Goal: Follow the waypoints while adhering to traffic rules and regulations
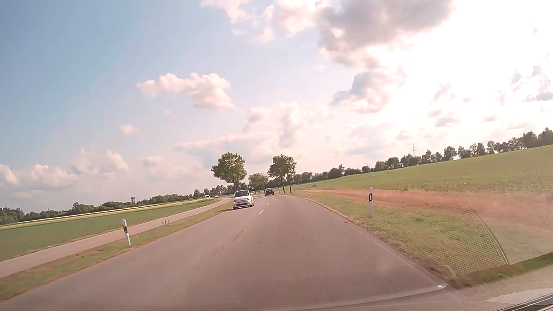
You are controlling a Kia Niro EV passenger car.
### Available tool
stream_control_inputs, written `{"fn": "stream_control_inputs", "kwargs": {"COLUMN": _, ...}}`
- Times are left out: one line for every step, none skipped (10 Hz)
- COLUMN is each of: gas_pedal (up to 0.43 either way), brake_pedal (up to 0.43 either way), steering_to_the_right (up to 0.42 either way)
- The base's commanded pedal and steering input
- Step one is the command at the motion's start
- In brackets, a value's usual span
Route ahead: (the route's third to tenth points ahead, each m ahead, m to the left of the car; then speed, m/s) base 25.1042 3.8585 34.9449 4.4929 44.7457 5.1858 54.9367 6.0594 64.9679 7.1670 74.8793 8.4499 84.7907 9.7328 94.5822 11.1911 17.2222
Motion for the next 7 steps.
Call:
{"fn": "stream_control_inputs", "kwargs": {"gas_pedal": 0.098, "brake_pedal": 0.012, "steering_to_the_right": -0.008}}
{"fn": "stream_control_inputs", "kwargs": {"gas_pedal": 0.130, "brake_pedal": 0.012, "steering_to_the_right": -0.008}}
{"fn": "stream_control_inputs", "kwargs": {"gas_pedal": 0.150, "brake_pedal": 0.012, "steering_to_the_right": -0.008}}
{"fn": "stream_control_inputs", "kwargs": {"gas_pedal": 0.150, "brake_pedal": 0.012, "steering_to_the_right": -0.013}}
{"fn": "stream_control_inputs", "kwargs": {"gas_pedal": 0.157, "brake_pedal": 0.012, "steering_to_the_right": -0.016}}
{"fn": "stream_control_inputs", "kwargs": {"gas_pedal": 0.177, "brake_pedal": 0.012, "steering_to_the_right": -0.016}}
{"fn": "stream_control_inputs", "kwargs": {"gas_pedal": 0.197, "brake_pedal": 0.012, "steering_to_the_right": -0.016}}
